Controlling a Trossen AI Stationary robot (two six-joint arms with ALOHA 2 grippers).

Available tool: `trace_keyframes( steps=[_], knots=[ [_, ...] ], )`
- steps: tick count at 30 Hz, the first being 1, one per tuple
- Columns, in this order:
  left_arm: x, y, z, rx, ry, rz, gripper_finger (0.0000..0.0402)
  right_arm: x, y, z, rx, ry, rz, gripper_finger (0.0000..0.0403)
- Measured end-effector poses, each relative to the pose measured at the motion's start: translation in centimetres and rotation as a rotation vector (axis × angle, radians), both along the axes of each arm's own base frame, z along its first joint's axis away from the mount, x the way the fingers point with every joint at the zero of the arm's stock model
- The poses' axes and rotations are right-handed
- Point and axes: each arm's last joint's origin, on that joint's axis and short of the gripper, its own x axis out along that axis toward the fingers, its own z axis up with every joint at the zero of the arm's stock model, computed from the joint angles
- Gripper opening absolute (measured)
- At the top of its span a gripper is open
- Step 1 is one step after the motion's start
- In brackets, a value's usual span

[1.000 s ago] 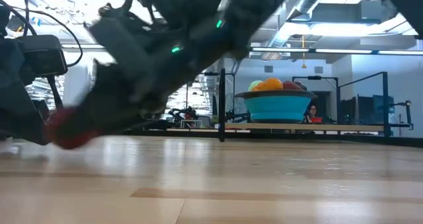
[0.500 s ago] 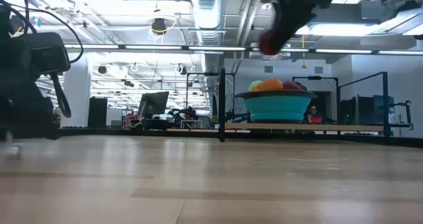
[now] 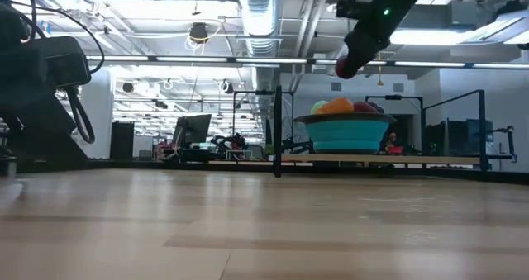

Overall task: Pick & Place Fruit
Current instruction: Put the red pomegranate into the blue strainer bowl on the shelf

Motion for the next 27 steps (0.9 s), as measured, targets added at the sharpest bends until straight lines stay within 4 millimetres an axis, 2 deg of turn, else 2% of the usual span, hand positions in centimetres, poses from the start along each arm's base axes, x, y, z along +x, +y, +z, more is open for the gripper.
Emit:
trace_keyframes(
  steps=[3, 7, 15, 24, 27],
  knots=[
    [0.0, 0.0, 0.0, -0.002, -0.003, 0.000, 0.0285, -0.2, -2.2, 0.2, 0.032, -0.037, -0.015, 0.0221],
    [0.0, 0.0, 0.1, 0.001, -0.010, 0.010, 0.0285, -0.6, -3.8, 0.2, 0.078, -0.055, -0.038, 0.0227],
    [0.1, 0.0, 0.1, 0.002, -0.018, 0.018, 0.0285, -0.9, -5.0, 0.3, 0.103, -0.094, -0.058, 0.0230],
    [0.1, 0.0, 0.2, 0.017, -0.028, 0.010, 0.0285, 1.3, -6.2, -2.5, 0.125, -0.031, -0.075, 0.0230],
    [0.1, 0.0, 0.2, 0.015, -0.032, 0.008, 0.0285, 1.6, -6.4, -2.5, 0.123, -0.028, -0.078, 0.0230]
  ],
)
